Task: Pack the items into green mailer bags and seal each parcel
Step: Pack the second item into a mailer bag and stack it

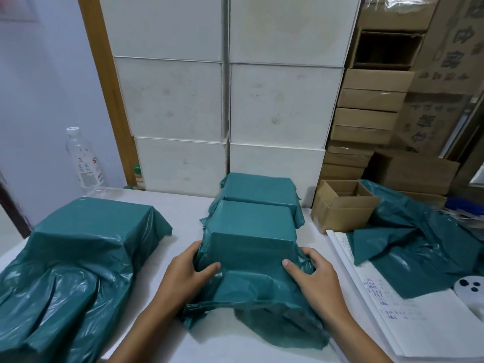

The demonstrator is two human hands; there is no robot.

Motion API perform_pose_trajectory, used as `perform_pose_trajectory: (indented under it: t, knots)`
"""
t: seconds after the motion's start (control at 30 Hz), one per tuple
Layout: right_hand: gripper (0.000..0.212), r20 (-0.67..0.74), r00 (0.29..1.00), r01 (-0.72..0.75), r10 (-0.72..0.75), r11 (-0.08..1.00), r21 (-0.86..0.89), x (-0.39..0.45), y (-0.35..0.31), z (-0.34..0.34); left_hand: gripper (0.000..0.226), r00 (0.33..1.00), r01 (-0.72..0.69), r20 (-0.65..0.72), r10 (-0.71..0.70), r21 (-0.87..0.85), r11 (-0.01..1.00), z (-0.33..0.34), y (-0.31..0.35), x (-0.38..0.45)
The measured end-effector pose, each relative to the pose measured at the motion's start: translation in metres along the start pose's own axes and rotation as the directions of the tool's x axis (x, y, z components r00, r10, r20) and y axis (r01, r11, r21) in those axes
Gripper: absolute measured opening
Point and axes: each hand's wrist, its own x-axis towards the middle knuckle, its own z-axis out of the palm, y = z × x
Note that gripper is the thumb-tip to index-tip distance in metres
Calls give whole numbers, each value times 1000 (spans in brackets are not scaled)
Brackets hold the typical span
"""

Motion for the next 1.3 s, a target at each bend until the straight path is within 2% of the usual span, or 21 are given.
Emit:
perform_pose_trajectory:
  t: [0.1,0.17,0.2,0.27,0.33,0.47,0.6,0.67,0.77,0.87,0.93,1.0,1.07,1.13,1.17,1.23,1.3]
  knots:
    - [13,20,999,-44,42,995,91,-4,-7,-9,28,996,17,83,-6,-125,992,-8,8,-2]
    - [22,-15,996,-85,89,983,162,0,-11,-15,26,991,131,64,-120,-198,972,-16,10,16]
    - [26,-34,992,-109,119,972,210,7,-13,-17,29,983,182,46,-176,-253,950,-21,12,24]
    - [32,-43,982,-159,186,921,355,24,-19,-18,37,975,194,-4,-222,-472,860,-24,17,34]
    - [36,-5,974,-199,227,865,460,40,-25,-13,35,968,220,27,-249,-568,793,-22,29,42]
    - [31,141,963,-271,232,839,472,40,-32,11,34,966,258,172,-195,-540,801,0,54,40]
    - [38,158,957,-289,243,777,560,36,-28,29,31,965,260,135,-227,-637,726,20,60,31]
    - [49,174,952,-306,252,748,589,32,-29,37,31,948,299,132,-288,-675,675,29,64,26]
    - [55,165,948,-314,271,726,611,27,-33,45,42,922,346,142,-359,-717,605,37,56,27]
    - [50,212,944,-331,254,732,595,28,-36,39,39,945,305,150,-291,-729,612,33,55,27]
    - [46,223,941,-338,256,753,564,28,-39,30,36,961,268,140,-239,-680,682,27,52,28]
    - [44,159,956,-294,247,804,517,30,-38,21,37,981,185,68,-183,-624,759,19,44,29]
    - [40,9,990,-135,143,902,410,31,-35,12,37,993,80,-30,-111,-514,854,10,37,28]
    - [37,-80,996,68,-47,958,280,24,-34,4,32,993,-73,-111,33,-379,923,-3,42,22]
    - [43,-73,987,153,-141,968,199,20,-33,1,32,986,-150,-109,124,-274,950,-8,48,18]
    - [61,44,953,300,-299,953,-38,15,-32,-1,41,945,-324,-33,324,-1,946,-10,49,18]
    - [75,189,885,465,-425,832,-303,13,-31,2,59,889,-458,114,443,215,863,-3,43,21]
